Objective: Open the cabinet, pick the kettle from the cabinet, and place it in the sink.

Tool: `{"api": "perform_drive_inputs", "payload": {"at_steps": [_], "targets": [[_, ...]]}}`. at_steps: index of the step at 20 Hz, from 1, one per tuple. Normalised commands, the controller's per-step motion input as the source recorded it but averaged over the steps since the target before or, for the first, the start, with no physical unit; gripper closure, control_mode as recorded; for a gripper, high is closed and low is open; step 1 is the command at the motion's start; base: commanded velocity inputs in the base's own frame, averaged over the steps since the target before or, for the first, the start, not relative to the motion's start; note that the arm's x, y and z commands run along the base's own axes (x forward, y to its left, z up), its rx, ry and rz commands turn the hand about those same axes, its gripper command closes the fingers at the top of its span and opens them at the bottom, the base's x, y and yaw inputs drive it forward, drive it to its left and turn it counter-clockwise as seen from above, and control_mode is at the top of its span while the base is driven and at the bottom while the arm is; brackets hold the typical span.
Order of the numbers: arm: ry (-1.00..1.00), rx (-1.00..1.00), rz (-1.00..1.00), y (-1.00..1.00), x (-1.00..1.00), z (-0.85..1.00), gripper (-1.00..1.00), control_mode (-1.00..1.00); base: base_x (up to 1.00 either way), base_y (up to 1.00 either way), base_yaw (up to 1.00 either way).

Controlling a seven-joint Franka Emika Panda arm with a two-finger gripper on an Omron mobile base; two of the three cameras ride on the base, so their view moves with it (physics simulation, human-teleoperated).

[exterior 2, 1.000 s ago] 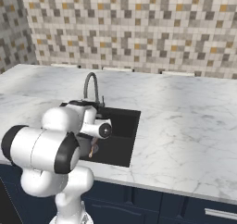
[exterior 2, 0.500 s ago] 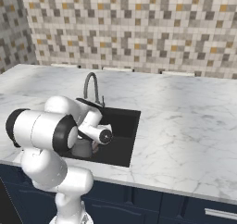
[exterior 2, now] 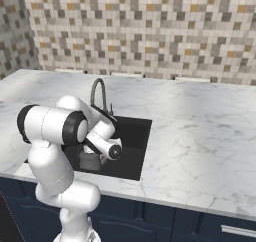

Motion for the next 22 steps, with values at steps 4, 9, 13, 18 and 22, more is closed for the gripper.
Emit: {"api": "perform_drive_inputs", "payload": {"at_steps": [4, 9, 13, 18, 22], "targets": [[0.00, 0.00, 0.00, 0.00, 0.19, -0.30, -1.00, -1.00, 0.00, 0.00, 0.00], [0.00, 0.00, 0.00, 0.01, 0.14, -0.27, -1.00, -1.00, 0.00, 0.00, 0.00], [0.00, 0.00, 0.00, 0.00, 0.12, -0.21, -1.00, -1.00, 0.00, 0.00, 0.00], [0.00, -0.01, 0.00, 0.00, 0.16, -0.20, -1.00, -1.00, 0.00, 0.00, 0.00], [0.00, -0.03, 0.00, 0.00, 0.11, -0.04, -1.00, -1.00, 0.00, 0.00, 0.00]]}}
